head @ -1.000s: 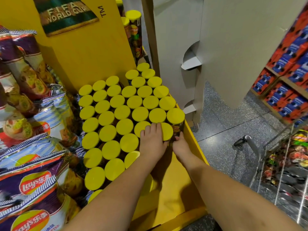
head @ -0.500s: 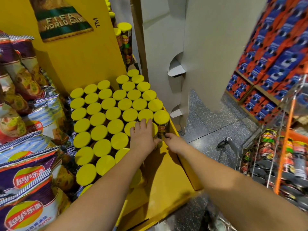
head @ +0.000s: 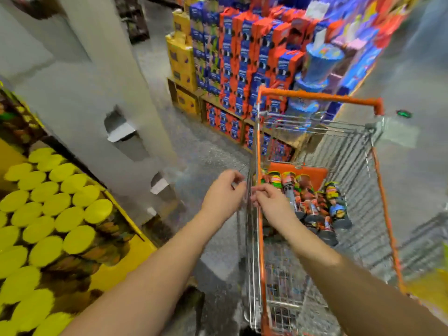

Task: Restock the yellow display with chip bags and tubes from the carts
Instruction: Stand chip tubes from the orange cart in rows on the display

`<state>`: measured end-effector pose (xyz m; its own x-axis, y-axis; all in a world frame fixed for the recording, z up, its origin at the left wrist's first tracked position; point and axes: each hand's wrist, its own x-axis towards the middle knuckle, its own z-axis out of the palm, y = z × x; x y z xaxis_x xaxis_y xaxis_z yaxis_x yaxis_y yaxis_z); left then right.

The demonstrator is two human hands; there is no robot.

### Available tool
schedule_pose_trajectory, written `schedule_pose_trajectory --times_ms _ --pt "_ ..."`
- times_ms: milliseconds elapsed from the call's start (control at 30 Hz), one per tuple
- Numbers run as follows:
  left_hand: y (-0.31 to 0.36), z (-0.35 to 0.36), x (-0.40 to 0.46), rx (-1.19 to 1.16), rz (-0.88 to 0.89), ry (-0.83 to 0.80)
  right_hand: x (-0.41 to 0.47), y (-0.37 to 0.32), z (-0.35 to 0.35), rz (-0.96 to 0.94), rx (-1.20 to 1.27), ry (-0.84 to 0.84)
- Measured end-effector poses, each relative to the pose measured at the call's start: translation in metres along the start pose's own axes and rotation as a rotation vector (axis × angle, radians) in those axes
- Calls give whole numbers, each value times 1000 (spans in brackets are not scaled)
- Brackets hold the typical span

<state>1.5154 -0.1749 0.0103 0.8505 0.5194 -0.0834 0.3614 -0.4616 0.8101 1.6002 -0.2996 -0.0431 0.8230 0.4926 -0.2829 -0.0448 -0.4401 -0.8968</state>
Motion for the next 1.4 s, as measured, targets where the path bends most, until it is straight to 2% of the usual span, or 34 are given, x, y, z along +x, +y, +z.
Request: schedule_pose_trajectory --times_ms 100,200,367,533,633,767,900,967,1067,1333,1400 --pt "38 70 27 23 34 -133 14 40 -72 90 -113 121" --pt "53 139 52 85 -28 -240 31 80 -125 175 -178 213" --pt "48 232 95 220 -131 -385 79 159 -193 343 -368 215" --pt "26 285 123 339 -214 -420 108 195 -221 426 -678 207" --pt "19 323 135 390 -187 -470 125 212 -225 451 -690 244" --pt "22 372 154 446 -170 -480 145 238 -227 541 -690 164" --pt "23 415 169 358 -387 -427 152 263 -220 535 -673 226" --pt "20 435 174 343 -522 -412 153 269 -220 562 -773 200" --pt "14 455 177 187 -777 -413 154 281 -223 580 -867 180" --pt "14 445 173 49 -773 -415 171 290 -227 674 -877 85" --pt "17 432 166 -49 -757 -434 174 287 -229 675 -860 129"
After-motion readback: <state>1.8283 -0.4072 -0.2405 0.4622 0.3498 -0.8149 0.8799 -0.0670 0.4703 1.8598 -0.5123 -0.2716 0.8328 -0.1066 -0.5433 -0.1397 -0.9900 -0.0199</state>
